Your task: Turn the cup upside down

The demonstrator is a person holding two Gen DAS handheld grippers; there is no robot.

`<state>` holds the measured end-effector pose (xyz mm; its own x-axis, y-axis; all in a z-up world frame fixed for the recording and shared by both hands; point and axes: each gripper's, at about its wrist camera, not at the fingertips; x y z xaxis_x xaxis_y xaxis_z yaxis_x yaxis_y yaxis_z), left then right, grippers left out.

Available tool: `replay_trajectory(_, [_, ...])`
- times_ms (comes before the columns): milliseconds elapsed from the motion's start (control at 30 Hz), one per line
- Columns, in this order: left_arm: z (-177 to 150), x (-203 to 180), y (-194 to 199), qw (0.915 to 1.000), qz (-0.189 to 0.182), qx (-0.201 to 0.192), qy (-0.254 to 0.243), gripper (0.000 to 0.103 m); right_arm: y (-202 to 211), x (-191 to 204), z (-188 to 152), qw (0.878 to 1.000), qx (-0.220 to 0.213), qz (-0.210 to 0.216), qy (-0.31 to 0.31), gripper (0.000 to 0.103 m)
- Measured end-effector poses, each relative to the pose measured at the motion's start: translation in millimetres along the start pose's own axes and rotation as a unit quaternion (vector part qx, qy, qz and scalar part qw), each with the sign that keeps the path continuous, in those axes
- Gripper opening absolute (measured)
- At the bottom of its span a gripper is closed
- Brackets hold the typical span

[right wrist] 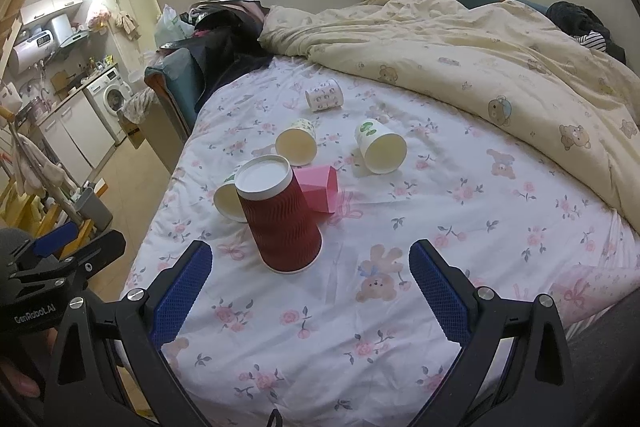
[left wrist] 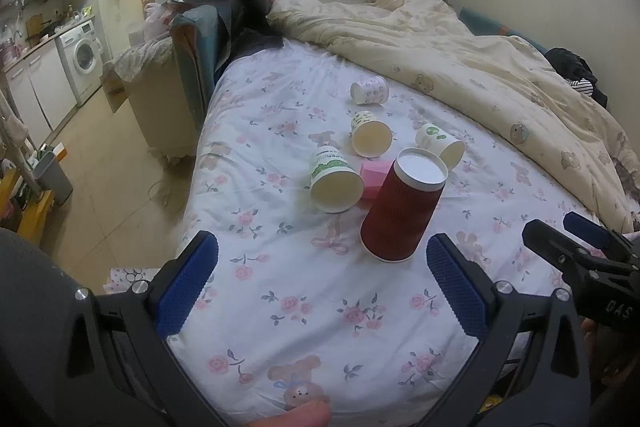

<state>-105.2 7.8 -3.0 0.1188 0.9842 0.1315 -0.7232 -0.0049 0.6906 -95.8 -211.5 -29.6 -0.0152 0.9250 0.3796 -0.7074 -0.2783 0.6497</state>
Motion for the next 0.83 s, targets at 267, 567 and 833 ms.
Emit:
replay_trajectory(267, [-0.3,-1.7,0.1,1.0000,0.000,0.001,0.001,0.103,-0.7,0.6,-1.4,1.000,0.001,0.000,-0.002,0.101])
replay_trajectory(567, [-0.4,-1.7,0.0,1.0000,0.000,0.001,0.001,0.103,-0.9,0.8,-1.5,1.000,0.001,0.000,-0.001,0.101])
replay_trajectory(833, [-1.4,-2.9,0.8,1.0000,-0.006,0.000,0.006,0.103,-1.0,1.1,-1.9,1.000,0.002,0.000,-0.001,0.101])
Point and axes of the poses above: each gripper's, at about its wrist camera, not at the fingertips, and y roughly against the way its jaws point, x to its left, z to its top, and after that the axes turned 13 degrees about -y, right-handed
